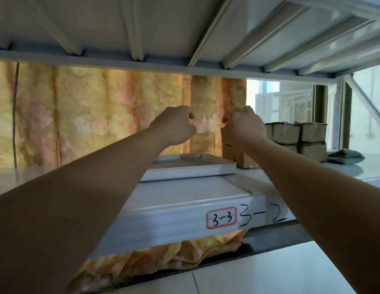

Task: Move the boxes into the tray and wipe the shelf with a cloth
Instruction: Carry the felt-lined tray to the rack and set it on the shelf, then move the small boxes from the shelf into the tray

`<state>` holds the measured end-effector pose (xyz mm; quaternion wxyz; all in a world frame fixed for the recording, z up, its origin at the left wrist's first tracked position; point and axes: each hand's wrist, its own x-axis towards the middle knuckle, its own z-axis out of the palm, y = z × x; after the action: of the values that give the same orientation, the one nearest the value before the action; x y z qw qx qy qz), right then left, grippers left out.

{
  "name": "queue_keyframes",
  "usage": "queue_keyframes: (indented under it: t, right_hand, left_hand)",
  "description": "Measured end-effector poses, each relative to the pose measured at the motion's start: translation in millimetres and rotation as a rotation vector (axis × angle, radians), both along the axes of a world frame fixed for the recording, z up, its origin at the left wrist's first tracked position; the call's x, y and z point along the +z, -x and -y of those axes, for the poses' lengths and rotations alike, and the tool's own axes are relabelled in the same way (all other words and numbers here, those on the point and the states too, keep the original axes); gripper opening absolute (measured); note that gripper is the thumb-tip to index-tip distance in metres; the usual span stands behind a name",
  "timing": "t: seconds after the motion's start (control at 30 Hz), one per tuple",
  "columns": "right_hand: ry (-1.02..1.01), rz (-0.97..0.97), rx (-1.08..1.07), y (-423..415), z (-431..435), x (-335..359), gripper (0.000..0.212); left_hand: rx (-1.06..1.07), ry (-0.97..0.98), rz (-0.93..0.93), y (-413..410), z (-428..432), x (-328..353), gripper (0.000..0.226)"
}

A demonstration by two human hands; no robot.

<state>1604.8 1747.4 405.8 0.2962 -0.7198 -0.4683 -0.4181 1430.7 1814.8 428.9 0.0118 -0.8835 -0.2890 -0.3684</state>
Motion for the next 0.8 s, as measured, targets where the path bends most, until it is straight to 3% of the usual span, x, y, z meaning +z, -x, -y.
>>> queue_keyframes:
  t: [0.1, 0.23, 0.37, 0.53, 0.67, 0.8]
  right_hand:
    - [-0.050, 0.053, -0.030, -26.9, 9.0, 11.7, 0.034]
    - [-0.024, -0.070, 0.008, -63.0, 19.1, 25.9, 0.035]
    - [-0.024, -0.201, 0.084, -105.8, 29.1, 34.0, 0.034]
    - [0.091, -0.409, 0.115, -159.7, 33.5, 33.4, 0.021]
    - [0.168, -0.371, 0.165, -178.4, 33.1, 21.6, 0.038]
    - [0.168, -0.290, 0.131, -178.1, 33.6, 13.9, 0.055]
  left_hand:
    - [-0.072, 0.075, 0.116, -31.4, 15.2, 3.0, 0.041]
    - [-0.125, 0.077, 0.256, -70.3, 36.3, 4.1, 0.038]
    - [-0.140, 0.068, 0.283, -117.6, 51.5, 3.3, 0.032]
    - [-0.004, 0.155, 0.285, -171.0, 62.0, -4.0, 0.033]
    - [0.178, 0.170, 0.153, -195.6, 68.0, -12.7, 0.054]
    - [0.296, 0.140, 0.156, -204.8, 72.7, -17.9, 0.062]
